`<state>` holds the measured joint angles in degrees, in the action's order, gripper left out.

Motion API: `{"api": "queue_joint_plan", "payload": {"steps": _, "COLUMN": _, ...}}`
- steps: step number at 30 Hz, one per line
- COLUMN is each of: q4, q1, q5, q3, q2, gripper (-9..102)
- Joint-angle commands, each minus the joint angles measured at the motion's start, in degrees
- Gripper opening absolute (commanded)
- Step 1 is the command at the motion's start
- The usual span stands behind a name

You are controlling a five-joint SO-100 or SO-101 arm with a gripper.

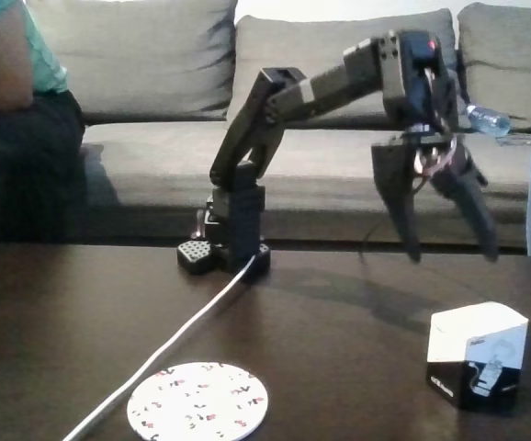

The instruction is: Grasp a servo box and put it on the zirlivani.

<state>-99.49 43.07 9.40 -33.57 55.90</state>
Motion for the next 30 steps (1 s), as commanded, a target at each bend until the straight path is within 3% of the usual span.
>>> {"api": "queue_joint_plan", "payload": {"steps": 1, "q4": -0.88, "q1": -1.58, "q5": -0.09, "q3": 2.37, "q2": -0.88, "gripper": 37}}
{"api": "queue_joint_plan", "payload": {"steps": 10, "q4": 3.96, "q1": -3.34, "q5": 2.37, "q3": 2.46, "q2": -3.08, "gripper": 38}}
{"api": "queue_joint_plan", "payload": {"steps": 30, "q4": 4.04, "q1": -3.08, "q5": 4.57, "q3": 13.45, "q2": -13.45, "gripper": 38}}
